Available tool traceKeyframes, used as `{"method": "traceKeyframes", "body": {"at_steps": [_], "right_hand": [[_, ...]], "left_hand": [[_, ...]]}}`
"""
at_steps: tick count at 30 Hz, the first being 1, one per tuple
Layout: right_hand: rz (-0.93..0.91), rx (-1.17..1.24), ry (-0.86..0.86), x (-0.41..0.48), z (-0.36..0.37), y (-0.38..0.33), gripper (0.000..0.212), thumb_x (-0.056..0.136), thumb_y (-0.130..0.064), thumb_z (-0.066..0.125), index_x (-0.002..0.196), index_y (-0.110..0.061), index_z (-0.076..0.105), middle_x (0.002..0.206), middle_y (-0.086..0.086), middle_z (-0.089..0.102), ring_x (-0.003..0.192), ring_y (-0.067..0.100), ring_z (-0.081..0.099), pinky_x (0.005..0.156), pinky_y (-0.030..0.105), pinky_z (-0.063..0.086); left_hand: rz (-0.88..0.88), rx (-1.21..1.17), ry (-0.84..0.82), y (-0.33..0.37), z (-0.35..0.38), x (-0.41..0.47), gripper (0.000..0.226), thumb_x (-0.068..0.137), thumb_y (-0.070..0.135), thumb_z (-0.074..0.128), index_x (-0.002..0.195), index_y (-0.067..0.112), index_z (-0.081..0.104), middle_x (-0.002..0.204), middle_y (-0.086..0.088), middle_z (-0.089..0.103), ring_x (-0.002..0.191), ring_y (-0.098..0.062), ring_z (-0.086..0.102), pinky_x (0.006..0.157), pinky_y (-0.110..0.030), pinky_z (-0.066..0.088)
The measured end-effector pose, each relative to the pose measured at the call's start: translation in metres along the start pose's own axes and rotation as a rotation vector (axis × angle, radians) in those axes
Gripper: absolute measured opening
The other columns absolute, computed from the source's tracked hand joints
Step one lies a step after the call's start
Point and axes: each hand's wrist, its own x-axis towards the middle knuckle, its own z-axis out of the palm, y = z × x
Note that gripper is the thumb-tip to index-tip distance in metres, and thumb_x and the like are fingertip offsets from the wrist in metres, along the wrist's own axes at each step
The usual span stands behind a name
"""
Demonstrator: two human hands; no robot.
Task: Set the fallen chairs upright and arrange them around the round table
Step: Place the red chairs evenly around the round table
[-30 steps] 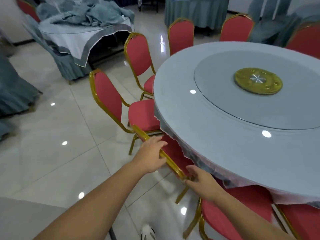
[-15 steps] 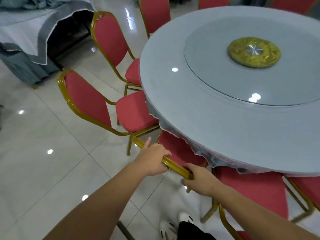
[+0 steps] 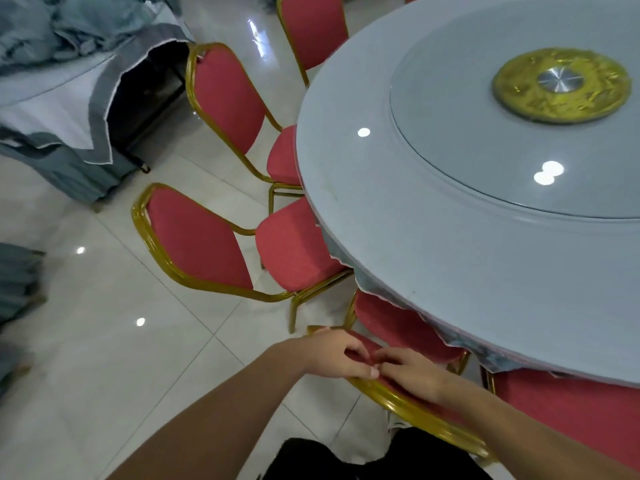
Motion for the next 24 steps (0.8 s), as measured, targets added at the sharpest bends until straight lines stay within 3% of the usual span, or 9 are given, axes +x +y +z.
{"method": "traceKeyframes", "body": {"at_steps": [3,9,11,13,16,20,22,24], "right_hand": [[0.048,-0.054,0.015,0.006,0.0,0.0,0.026,0.097,-0.036,0.06,0.121,-0.033,0.071,0.119,-0.016,0.067,0.112,0.004,0.061,0.099,0.024,0.044],[0.198,-0.009,0.15,0.003,0.021,-0.002,0.037,0.088,-0.054,0.053,0.116,-0.039,0.071,0.118,-0.015,0.07,0.111,0.007,0.063,0.101,0.031,0.047],[0.271,-0.028,0.255,-0.006,0.024,-0.003,0.024,0.094,-0.052,0.057,0.108,-0.039,0.072,0.11,-0.012,0.072,0.104,0.01,0.064,0.095,0.032,0.049],[0.333,-0.042,0.39,-0.016,0.026,-0.004,0.025,0.097,-0.048,0.059,0.106,-0.031,0.075,0.105,-0.008,0.073,0.099,0.014,0.065,0.092,0.033,0.051],[0.398,-0.03,0.514,-0.035,0.033,-0.011,0.029,0.1,-0.049,0.053,0.092,-0.029,0.073,0.092,-0.01,0.071,0.092,0.016,0.066,0.086,0.037,0.051],[0.437,-0.081,0.437,-0.059,0.053,-0.033,0.04,0.106,-0.056,0.035,0.074,-0.038,0.052,0.075,-0.017,0.051,0.086,0.012,0.055,0.081,0.032,0.041],[0.428,-0.106,0.435,-0.064,0.061,-0.042,0.039,0.104,-0.064,0.033,0.083,-0.039,0.055,0.081,-0.018,0.054,0.092,0.012,0.056,0.082,0.032,0.041],[0.398,-0.138,0.442,-0.071,0.07,-0.044,0.046,0.094,-0.078,0.039,0.107,-0.042,0.064,0.092,-0.019,0.061,0.09,0.008,0.06,0.08,0.033,0.046]], "left_hand": [[0.041,0.024,-0.074,-0.003,-0.011,0.011,0.071,0.075,0.084,0.059,0.128,0.038,0.069,0.13,0.015,0.065,0.123,-0.01,0.056,0.111,-0.039,0.047],[0.202,0.13,-0.224,-0.015,-0.019,0.029,0.077,0.075,0.092,0.05,0.128,0.039,0.068,0.127,0.014,0.068,0.119,-0.009,0.061,0.109,-0.039,0.048],[0.259,0.164,-0.284,-0.018,-0.02,0.028,0.077,0.076,0.092,0.052,0.131,0.04,0.065,0.127,0.015,0.067,0.119,-0.008,0.061,0.109,-0.038,0.049],[0.335,0.21,-0.304,-0.021,-0.022,0.018,0.078,0.075,0.088,0.059,0.136,0.039,0.061,0.129,0.015,0.066,0.118,-0.009,0.062,0.107,-0.037,0.05],[0.452,0.41,-0.225,-0.025,-0.025,0.007,0.08,0.084,0.065,0.073,0.151,0.028,0.048,0.147,0.006,0.058,0.131,-0.017,0.057,0.11,-0.038,0.048],[0.472,0.589,-0.13,-0.027,-0.019,0.011,0.067,0.09,0.019,0.065,0.154,0.025,0.047,0.148,-0.003,0.058,0.133,-0.029,0.055,0.108,-0.038,0.048],[0.445,0.624,-0.133,-0.027,-0.016,0.013,0.063,0.086,0.011,0.062,0.147,0.024,0.055,0.139,-0.007,0.063,0.126,-0.032,0.058,0.104,-0.039,0.05],[0.45,0.625,-0.137,-0.024,-0.012,0.012,0.053,0.084,0.006,0.061,0.134,0.022,0.064,0.128,-0.008,0.067,0.119,-0.032,0.061,0.098,-0.037,0.052]]}}
